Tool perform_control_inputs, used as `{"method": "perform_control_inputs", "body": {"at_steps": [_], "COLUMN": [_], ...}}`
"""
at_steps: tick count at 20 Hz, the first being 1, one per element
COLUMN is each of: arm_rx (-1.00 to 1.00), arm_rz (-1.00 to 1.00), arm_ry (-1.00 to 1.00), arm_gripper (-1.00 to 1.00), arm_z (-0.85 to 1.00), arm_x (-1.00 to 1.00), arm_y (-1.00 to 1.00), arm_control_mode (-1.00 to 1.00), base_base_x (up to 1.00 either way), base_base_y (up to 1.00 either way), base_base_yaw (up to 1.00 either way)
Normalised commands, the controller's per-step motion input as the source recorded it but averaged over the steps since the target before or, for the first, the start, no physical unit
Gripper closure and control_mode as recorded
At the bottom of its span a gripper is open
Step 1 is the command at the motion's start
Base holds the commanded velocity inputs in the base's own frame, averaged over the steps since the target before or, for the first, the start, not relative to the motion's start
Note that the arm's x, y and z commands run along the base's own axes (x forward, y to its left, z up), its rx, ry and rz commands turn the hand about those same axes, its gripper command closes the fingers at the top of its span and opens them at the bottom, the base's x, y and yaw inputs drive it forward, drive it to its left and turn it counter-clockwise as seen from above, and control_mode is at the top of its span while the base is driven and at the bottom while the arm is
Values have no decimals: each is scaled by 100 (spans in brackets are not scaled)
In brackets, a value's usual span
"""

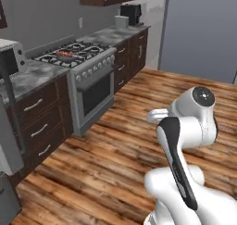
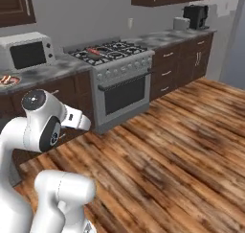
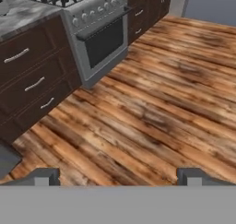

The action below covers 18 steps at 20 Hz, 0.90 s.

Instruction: Place the cold items (squash and kiwi) from the fridge in one tupperware on the dining counter. Place the warm items (kebab skewer and hot dog) in the stove area in another tupperware.

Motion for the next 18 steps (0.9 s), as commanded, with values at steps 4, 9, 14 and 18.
{"method": "perform_control_inputs", "body": {"at_steps": [4,9,14,18], "arm_rx": [0,0,0,0], "arm_rz": [0,0,0,0], "arm_ry": [0,0,0,0], "arm_gripper": [-100,-100,-100,-100], "arm_z": [0,0,0,0], "arm_x": [0,0,0,0], "arm_y": [0,0,0,0], "arm_control_mode": [100,100,100,100], "base_base_x": [94,100,100,100], "base_base_y": [-52,-36,0,0], "base_base_yaw": [40,43,53,58]}}
